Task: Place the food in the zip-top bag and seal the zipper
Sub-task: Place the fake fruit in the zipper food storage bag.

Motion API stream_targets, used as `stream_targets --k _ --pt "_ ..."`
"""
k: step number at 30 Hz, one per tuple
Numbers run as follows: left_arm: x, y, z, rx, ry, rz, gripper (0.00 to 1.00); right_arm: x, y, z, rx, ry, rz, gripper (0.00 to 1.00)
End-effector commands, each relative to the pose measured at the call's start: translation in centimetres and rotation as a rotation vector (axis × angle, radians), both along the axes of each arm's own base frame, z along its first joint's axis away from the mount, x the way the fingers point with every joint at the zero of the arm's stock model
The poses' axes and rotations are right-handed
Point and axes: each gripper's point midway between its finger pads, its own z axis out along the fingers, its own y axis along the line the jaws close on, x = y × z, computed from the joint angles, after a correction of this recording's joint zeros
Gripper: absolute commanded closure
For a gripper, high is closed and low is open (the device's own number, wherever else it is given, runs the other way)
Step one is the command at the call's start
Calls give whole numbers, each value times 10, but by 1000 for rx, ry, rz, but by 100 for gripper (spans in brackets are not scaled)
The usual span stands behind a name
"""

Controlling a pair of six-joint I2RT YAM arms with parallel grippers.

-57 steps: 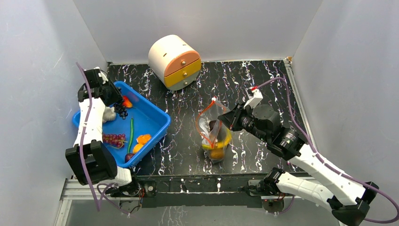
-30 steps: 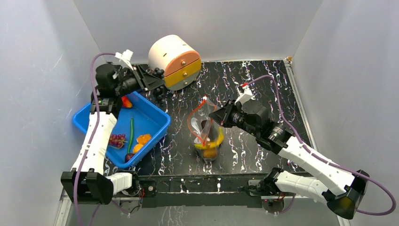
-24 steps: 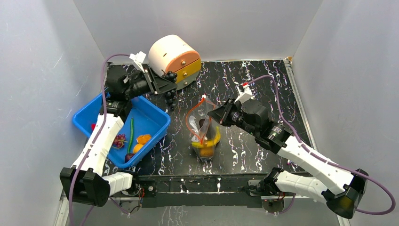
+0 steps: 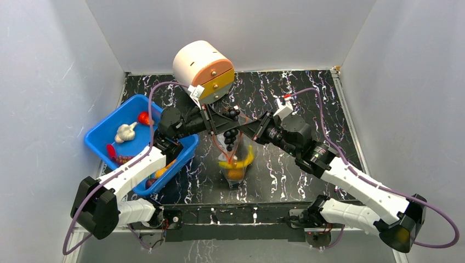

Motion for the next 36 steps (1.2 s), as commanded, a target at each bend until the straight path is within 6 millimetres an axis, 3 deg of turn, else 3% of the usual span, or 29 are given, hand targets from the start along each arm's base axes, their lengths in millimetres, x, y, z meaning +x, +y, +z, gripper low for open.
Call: stream_targets --k 1,9,18,33,36 --pt "5 3 19 -32 -167 75 79 -3 1 38 118 -73 7 100" --pt "5 5 -15 76 -239 103 79 -5 1 44 137 -80 12 100" --pt "-4 -4 -41 136 -243 12 77 -5 2 46 147 -93 16 100" --pt "13 4 -89 390 -123 94 74 -3 0 46 146 -99 3 100" --pt "11 0 -89 398 -89 63 71 -3 4 42 140 -90 15 100"
